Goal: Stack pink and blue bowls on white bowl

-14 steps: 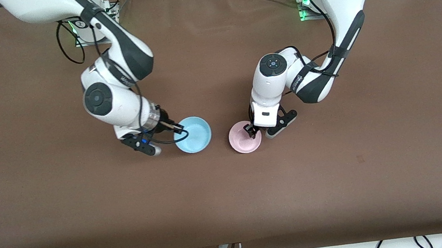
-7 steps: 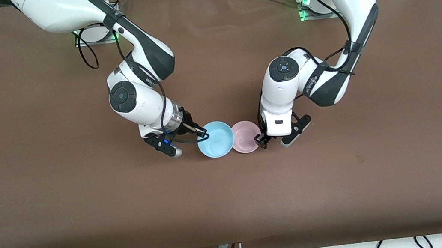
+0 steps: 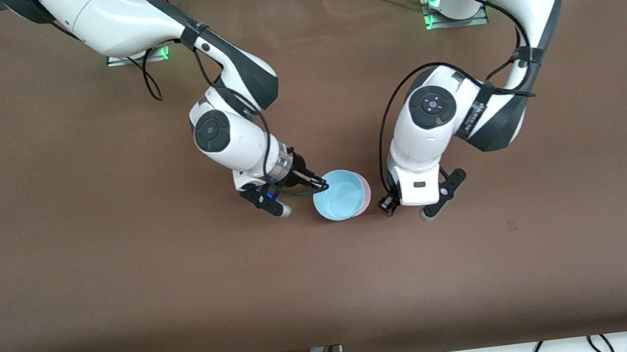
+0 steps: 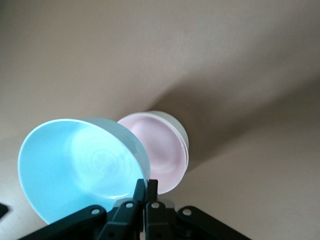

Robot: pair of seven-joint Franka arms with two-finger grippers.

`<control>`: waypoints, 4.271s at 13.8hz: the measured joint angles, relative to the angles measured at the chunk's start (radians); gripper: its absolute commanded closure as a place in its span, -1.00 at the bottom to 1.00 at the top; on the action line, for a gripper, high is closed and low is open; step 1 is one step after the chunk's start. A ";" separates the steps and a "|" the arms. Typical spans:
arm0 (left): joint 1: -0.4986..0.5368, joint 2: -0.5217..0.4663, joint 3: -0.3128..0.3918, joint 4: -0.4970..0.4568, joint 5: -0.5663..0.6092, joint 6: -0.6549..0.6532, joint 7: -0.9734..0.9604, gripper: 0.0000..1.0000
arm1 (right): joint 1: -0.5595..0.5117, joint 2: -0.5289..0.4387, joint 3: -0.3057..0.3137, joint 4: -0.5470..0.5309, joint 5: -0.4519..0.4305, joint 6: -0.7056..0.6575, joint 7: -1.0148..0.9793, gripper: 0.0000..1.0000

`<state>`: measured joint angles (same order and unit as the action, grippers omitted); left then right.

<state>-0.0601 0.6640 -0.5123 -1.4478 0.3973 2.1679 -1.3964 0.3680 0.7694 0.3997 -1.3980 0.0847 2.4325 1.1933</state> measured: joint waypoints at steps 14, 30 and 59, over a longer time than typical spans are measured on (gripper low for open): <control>0.239 -0.097 -0.002 0.110 -0.191 -0.307 0.629 -0.27 | 0.040 0.090 -0.001 0.001 -0.151 0.070 0.000 1.00; 0.313 -0.119 -0.002 0.110 -0.197 -0.345 0.793 -0.45 | 0.052 0.116 -0.004 0.002 -0.218 0.071 0.000 -1.00; 0.378 -0.454 -0.004 0.099 -0.259 -0.745 1.097 -0.86 | -0.337 -0.660 -0.418 -0.016 -0.048 -1.081 -1.094 -1.00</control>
<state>0.3182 0.2096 -0.5163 -1.3493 0.1380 1.4226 -0.2994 0.0314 0.1090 -0.0180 -1.4138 0.0364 1.3515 0.0991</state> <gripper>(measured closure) 0.066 0.000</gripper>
